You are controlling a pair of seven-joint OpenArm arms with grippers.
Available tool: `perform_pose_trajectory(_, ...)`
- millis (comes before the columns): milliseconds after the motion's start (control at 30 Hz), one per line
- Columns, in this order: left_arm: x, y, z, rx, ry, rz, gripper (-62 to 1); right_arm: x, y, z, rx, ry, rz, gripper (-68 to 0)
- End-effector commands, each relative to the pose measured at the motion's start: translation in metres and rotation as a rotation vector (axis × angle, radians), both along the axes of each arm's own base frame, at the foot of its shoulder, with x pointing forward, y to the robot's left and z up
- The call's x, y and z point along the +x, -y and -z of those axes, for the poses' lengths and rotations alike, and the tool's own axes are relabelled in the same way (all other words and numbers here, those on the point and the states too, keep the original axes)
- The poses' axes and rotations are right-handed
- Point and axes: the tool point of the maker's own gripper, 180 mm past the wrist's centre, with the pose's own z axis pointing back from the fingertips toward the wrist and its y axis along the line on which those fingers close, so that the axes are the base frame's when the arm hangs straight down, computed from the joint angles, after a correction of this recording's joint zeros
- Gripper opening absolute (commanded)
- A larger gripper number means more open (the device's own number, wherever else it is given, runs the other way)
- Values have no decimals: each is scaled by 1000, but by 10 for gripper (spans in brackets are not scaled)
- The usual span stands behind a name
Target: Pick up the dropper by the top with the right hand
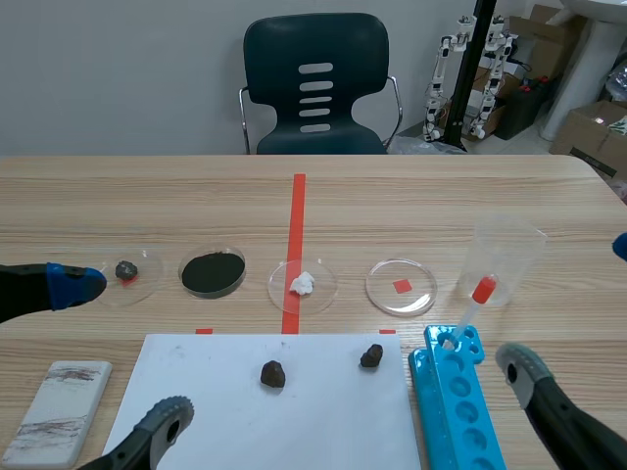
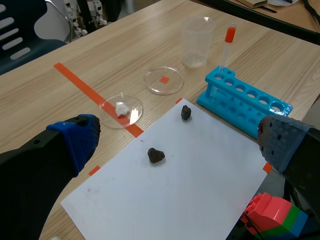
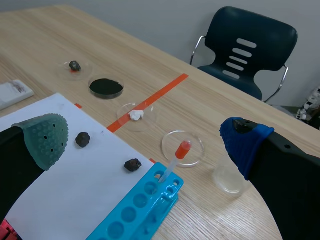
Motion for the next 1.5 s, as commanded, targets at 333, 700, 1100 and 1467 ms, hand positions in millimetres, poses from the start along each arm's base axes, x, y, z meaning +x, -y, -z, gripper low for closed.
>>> perform_pose_trajectory(333, 0, 2, -5, -28, 7, -8, 14, 31, 64, 14, 27, 121, 169, -29)
perform_pose_trajectory(700, 0, 2, -5, -28, 7, -8, 14, 64, 41, 38, 79, 142, 119, -29)
perform_pose_trajectory(1100, 0, 2, -5, -27, 7, -8, 14, 95, 24, 72, 112, 79, 95, -41)
perform_pose_trajectory(1467, 0, 2, -5, -28, 7, -8, 14, 96, 1, 86, 148, 41, 53, -198)
